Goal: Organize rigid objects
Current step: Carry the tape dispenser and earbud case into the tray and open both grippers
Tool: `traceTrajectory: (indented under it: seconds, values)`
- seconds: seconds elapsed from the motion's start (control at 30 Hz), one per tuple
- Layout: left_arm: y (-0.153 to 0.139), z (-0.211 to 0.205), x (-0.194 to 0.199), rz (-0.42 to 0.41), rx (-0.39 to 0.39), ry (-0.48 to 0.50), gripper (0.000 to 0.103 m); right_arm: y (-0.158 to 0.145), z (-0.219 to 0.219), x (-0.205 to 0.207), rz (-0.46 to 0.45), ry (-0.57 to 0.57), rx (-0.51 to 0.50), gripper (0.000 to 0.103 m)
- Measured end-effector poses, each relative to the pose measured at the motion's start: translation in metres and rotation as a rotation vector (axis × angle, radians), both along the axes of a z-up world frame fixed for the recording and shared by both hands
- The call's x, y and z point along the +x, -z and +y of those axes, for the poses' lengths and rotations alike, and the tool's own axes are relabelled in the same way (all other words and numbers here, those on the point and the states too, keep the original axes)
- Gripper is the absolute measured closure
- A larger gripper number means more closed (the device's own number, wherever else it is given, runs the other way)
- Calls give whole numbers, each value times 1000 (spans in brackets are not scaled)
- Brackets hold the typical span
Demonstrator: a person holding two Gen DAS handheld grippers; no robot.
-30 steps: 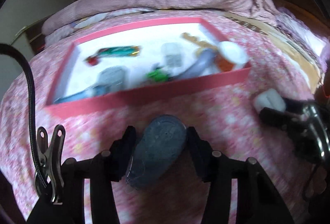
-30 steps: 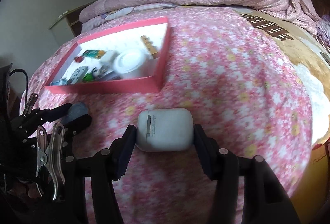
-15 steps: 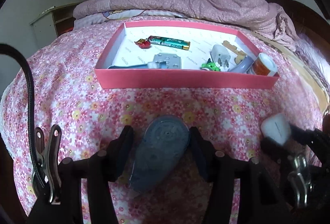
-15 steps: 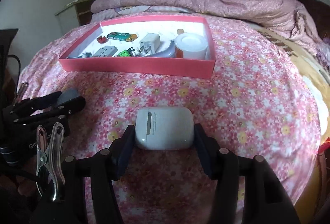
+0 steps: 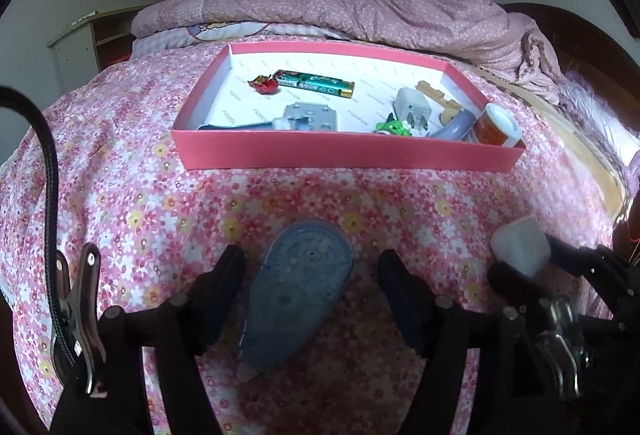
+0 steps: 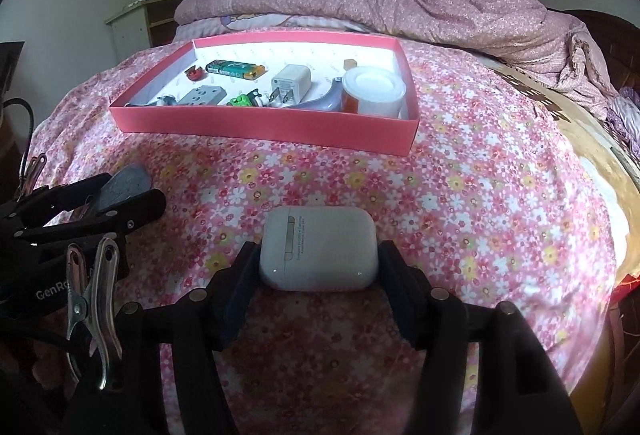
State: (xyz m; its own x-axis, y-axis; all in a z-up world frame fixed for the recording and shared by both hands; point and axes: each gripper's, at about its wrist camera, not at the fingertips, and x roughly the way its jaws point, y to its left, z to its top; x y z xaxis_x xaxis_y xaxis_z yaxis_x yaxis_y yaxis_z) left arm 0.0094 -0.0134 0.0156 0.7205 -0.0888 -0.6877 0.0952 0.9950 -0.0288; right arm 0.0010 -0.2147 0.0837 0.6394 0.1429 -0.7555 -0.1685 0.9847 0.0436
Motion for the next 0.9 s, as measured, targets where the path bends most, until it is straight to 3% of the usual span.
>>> traceTrajectory:
  seconds: [0.13,0.3,0.43,0.5,0.57,0.9]
  values:
    - [0,-1,-2,7,-15,11,23,-1,-3,-1,2,11,12,40]
    - [1,-6,-2,16,20,0,22,-2,-6,-3,4,20,28,40]
    - [-1,1,-9,4,-8,-31,39,-3,-8,-3,2,38,43,44]
    - [-2,7,-9,0,-21,-55,53,-3,-8,-3,-1,42,38,46]
    - [-2,11,-10,-2,-34,-71,57,-3,-7,-3,-5,41,31,46]
    - [-6,23,-19,-1,-118,-15,62,-2,-8,-4,-15,26,49,46]
